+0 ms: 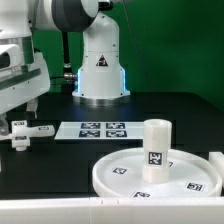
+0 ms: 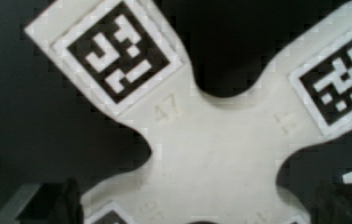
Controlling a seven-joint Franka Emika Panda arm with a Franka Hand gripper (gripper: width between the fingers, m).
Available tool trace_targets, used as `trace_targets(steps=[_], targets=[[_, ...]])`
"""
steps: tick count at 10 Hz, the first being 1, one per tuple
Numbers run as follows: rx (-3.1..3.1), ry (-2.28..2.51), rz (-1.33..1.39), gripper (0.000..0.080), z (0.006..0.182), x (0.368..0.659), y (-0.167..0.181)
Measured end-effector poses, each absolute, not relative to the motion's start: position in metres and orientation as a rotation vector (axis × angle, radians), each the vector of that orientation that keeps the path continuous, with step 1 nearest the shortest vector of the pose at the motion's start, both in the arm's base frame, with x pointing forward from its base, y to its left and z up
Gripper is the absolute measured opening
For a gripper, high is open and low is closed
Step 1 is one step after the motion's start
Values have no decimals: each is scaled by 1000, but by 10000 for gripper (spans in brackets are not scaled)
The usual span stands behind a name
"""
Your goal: Assemble round table
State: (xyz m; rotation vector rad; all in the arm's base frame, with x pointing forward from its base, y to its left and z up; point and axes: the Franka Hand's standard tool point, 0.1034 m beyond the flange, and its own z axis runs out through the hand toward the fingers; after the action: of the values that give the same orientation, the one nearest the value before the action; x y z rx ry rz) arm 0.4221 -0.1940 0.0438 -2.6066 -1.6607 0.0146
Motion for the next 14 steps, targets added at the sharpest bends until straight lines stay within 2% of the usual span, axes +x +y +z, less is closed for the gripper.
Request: trace_targets(steps=[14], targets=[[-2691, -1470, 55, 649, 28, 413, -191]])
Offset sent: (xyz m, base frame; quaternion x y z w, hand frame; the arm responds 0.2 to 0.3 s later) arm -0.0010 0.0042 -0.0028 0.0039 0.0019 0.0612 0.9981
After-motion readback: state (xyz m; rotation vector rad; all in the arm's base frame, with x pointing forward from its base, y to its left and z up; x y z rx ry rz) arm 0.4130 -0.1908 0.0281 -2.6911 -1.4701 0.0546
